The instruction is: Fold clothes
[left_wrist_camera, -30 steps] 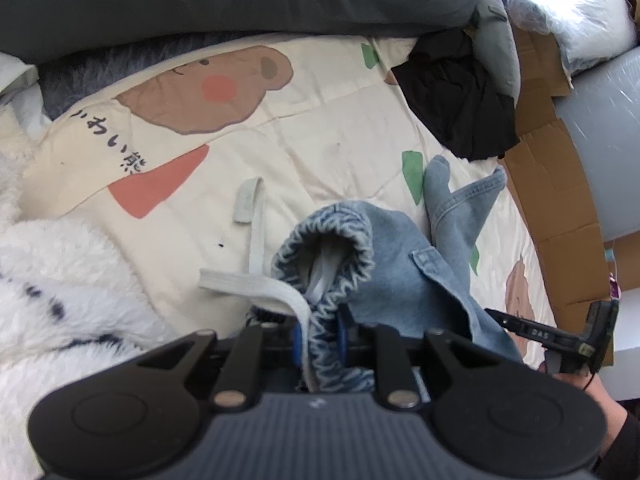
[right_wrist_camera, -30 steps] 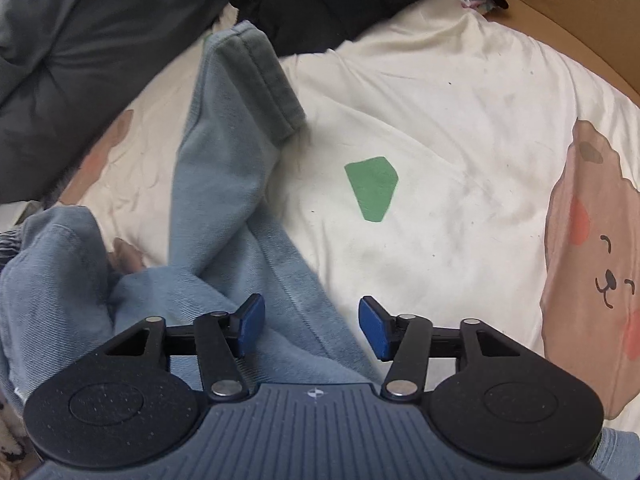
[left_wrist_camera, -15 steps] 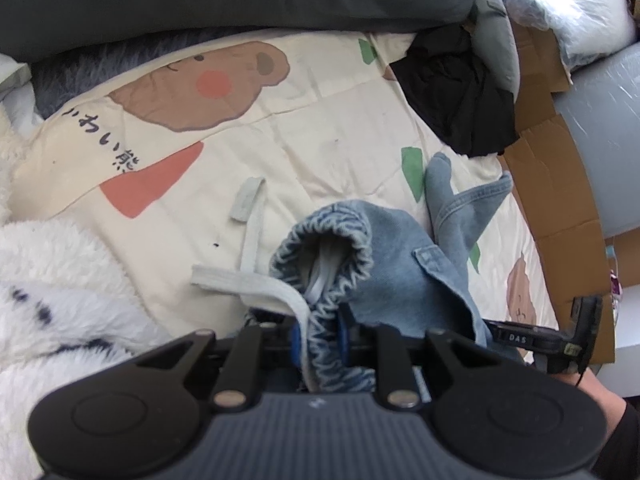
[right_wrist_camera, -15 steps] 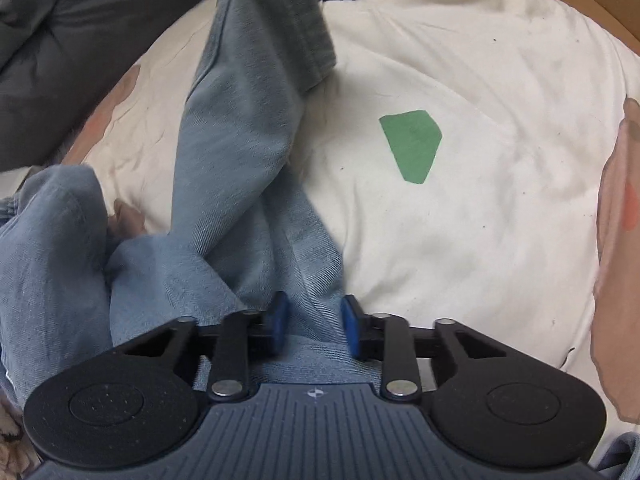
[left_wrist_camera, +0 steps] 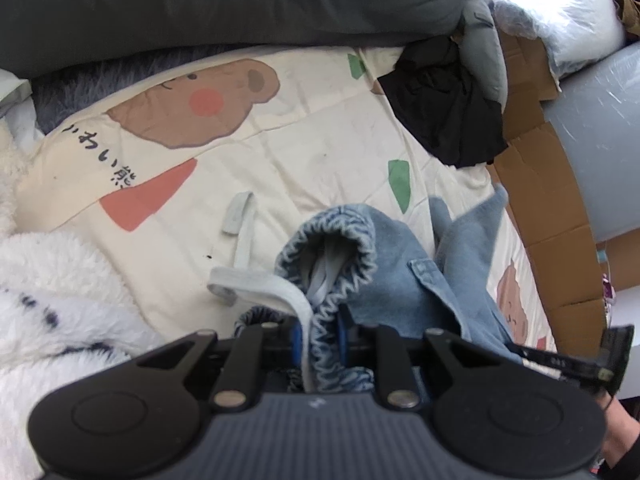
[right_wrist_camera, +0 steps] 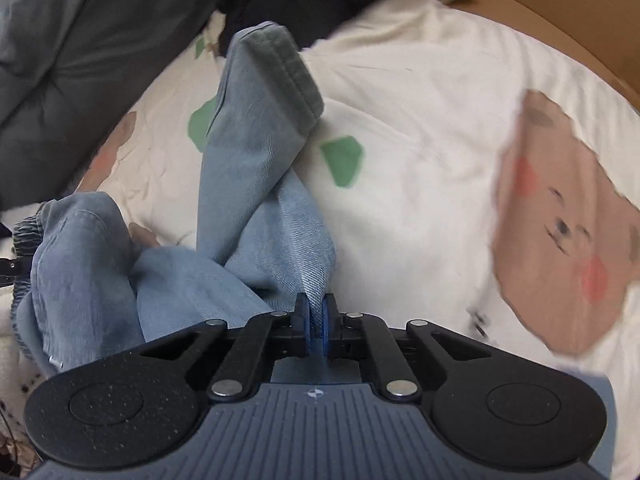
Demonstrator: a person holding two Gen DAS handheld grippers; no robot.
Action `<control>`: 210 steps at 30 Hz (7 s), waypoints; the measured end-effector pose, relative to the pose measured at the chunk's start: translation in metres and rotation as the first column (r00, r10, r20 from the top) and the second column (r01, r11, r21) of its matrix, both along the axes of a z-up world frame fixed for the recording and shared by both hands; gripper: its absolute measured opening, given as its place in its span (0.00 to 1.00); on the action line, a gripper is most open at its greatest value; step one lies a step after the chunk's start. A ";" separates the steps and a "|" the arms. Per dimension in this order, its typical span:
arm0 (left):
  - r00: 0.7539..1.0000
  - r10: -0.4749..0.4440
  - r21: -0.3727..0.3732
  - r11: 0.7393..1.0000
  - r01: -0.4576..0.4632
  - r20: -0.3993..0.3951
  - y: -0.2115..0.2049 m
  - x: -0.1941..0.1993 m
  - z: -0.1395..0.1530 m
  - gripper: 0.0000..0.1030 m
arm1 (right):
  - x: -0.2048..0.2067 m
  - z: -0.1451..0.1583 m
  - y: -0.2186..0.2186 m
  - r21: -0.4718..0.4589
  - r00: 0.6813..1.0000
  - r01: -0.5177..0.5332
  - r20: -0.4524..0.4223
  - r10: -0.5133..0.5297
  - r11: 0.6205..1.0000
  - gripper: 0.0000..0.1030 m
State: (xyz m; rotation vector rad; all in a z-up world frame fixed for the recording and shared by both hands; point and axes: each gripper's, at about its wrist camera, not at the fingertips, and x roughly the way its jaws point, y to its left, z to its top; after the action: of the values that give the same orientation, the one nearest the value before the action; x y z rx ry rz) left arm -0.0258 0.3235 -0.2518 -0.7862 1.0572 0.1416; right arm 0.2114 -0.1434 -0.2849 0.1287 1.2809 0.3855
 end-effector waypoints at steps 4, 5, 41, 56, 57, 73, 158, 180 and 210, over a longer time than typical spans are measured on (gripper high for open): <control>1.000 0.001 0.000 1.000 -0.001 0.000 0.001 0.001 -0.001 0.17 | -0.023 0.015 -0.030 -0.028 0.996 0.088 0.003 -0.088 0.996 0.03; 1.000 0.000 0.000 1.000 0.000 0.001 0.001 0.002 -0.001 0.17 | -0.029 0.018 -0.038 -0.035 0.994 0.110 0.004 -0.110 0.993 0.03; 0.998 -0.047 0.032 0.998 0.048 -0.051 0.003 -0.012 0.022 0.55 | -0.207 0.108 -0.182 -0.222 0.822 0.558 0.013 -0.569 0.800 0.14; 0.985 -0.142 -0.126 0.984 0.129 -0.100 -0.032 -0.045 -0.005 0.65 | -0.164 0.137 -0.174 -0.208 0.889 0.457 0.116 -0.443 0.865 0.26; 0.983 -0.153 -0.143 0.980 0.138 -0.102 -0.036 -0.045 -0.010 0.65 | -0.160 0.138 -0.172 -0.205 0.894 0.448 0.123 -0.431 0.870 0.26; 0.977 -0.197 -0.161 0.970 0.182 -0.086 -0.055 -0.040 -0.054 0.68 | -0.127 0.119 -0.108 -0.108 0.960 0.246 0.165 -0.227 0.963 0.32; 1.000 -0.018 -0.062 0.998 0.016 -0.023 -0.013 -0.005 -0.063 0.63 | 0.038 0.011 0.172 -0.087 0.915 -0.358 0.164 0.368 0.930 0.02; 0.981 -0.079 -0.175 0.978 0.110 0.178 -0.041 -0.006 -0.015 0.22 | 0.014 0.077 0.150 -0.072 0.915 -0.317 0.237 0.325 0.946 0.25; 0.936 -0.199 -0.324 0.900 0.291 0.289 -0.092 0.037 -0.003 0.40 | -0.077 0.084 0.173 0.110 0.959 -0.233 0.194 0.209 0.966 0.43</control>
State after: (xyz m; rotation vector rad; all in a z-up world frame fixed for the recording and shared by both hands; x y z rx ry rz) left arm 0.0110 0.2314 -0.2551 -0.9645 0.9426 -0.3747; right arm 0.1340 0.0292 -0.2011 0.0595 1.0924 0.6607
